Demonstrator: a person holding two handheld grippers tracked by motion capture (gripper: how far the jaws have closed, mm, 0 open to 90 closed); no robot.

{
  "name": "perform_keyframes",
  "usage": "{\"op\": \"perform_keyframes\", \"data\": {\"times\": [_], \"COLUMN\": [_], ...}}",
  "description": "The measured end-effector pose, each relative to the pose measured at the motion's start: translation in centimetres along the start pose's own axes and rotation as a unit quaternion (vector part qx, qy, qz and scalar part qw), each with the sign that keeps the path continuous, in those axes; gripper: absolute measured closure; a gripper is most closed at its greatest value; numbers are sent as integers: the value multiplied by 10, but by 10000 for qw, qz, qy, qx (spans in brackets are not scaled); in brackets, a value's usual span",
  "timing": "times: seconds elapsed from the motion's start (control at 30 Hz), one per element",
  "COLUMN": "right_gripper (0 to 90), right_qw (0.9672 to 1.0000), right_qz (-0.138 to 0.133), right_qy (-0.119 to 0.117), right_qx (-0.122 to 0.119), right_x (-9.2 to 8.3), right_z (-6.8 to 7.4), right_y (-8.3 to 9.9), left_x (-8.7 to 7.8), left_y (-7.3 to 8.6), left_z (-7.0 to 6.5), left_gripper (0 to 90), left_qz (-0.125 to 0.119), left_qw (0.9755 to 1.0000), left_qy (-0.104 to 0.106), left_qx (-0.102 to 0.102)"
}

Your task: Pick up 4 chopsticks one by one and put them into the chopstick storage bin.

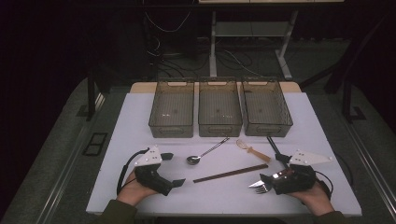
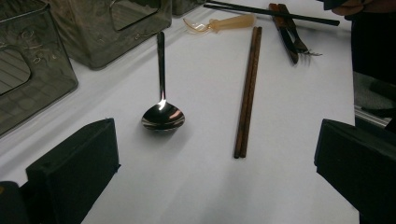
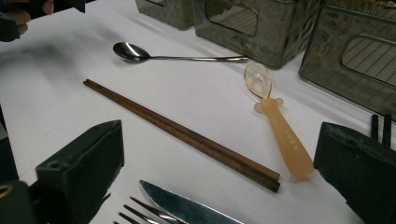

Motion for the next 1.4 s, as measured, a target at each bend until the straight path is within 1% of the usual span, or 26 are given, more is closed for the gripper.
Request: {"op": "perform_keyframes", "data": {"times": [0.23,0.37,0.57,0.77,0.83,0.9,1.07,1.17,1.23,1.4], "right_gripper": [20,20,20,20,21,20,20,20,20,20], "right_qw": [10000,9999,9999,9999,9999,9999,9999,9999,9999,9999], "right_qz": [-46,-101,-126,-128,-112,-108,-107,-110,-105,-98], "right_qy": [-15,-35,-65,-67,-84,-89,-85,-80,-78,-86], "right_qx": [-4,0,-23,-48,-48,-45,-59,-47,-53,-48], "right_x": [-1,-3,-4,-3,-3,-3,-2,-2,-2,-2], "right_z": [1,1,3,5,5,5,4,4,5,5], "right_y": [-1,-1,-3,-4,-3,-3,-3,-3,-3,-3], "left_x": [1,3,4,8,9,11,14,15,16,20], "left_y": [0,0,0,-3,-5,-6,-7,-8,-10,-11], "left_z": [0,1,0,-3,-5,-6,-7,-7,-8,-10], "left_gripper": [0,0,0,6,28,40,139,166,225,342], "left_qz": [52,71,102,60,44,43,40,35,15,38], "left_qw": [10000,10000,9999,10000,9999,9999,9999,9999,9998,9997], "left_qy": [1,-4,-25,21,61,69,93,72,70,190], "left_qx": [46,13,59,49,101,102,135,129,159,165]}}
Point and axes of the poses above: each handheld gripper's, and its own axes: x roughly forward along the jaws, y roughly out of its underside, z roughly to its left, the point moved 5 cm from there along x, roughly forward along the jaws, and after that the axes turned 9 degrees about -x, right-handed, at the moved point
